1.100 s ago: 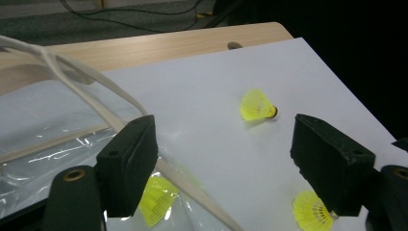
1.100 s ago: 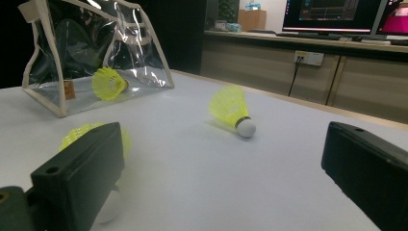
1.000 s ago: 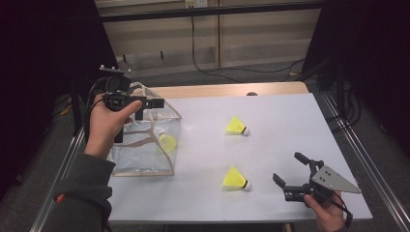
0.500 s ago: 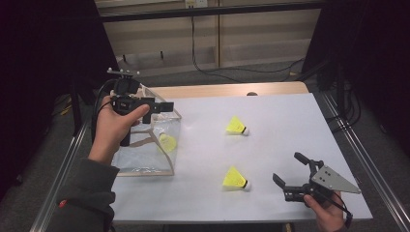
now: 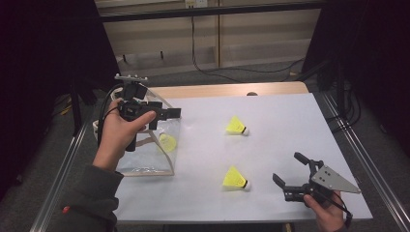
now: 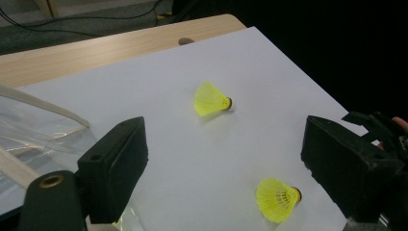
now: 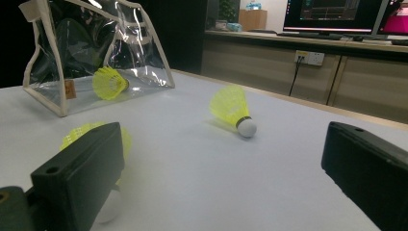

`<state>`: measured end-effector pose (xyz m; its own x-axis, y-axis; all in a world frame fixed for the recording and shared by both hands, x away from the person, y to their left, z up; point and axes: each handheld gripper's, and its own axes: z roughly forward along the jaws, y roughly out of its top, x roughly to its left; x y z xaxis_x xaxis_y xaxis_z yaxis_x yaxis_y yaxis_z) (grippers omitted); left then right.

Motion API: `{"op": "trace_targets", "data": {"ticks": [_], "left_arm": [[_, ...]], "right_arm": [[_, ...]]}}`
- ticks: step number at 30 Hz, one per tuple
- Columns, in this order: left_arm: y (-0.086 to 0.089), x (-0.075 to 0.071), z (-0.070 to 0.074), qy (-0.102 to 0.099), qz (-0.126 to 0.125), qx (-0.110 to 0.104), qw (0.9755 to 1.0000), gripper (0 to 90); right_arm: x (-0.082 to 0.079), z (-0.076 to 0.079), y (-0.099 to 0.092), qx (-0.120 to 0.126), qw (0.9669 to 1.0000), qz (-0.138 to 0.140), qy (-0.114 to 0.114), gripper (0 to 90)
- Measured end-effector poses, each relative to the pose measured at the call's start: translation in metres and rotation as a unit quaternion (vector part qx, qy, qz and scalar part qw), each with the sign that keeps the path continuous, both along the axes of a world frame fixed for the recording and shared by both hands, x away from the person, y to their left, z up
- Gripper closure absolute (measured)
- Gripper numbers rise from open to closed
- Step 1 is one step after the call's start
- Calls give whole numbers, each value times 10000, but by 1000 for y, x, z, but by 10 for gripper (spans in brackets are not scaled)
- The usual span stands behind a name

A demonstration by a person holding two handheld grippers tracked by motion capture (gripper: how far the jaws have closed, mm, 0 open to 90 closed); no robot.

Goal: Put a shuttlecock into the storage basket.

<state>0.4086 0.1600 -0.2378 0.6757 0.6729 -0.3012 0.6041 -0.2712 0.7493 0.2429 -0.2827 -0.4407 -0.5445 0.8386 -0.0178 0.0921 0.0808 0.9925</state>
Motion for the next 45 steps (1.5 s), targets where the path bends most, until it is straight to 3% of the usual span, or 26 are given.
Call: {"op": "trace_targets", "data": {"ticks": [13,45], "left_arm": [[-16,-10,-8,-23,-275,-10,9996,160],[-34,-26,-36,-85,-600,-28,9982,148]], "right_arm": [[0,0,0,8,10000,-12,3,10],[0,0,0,-2,10000,0,-19,10]]}}
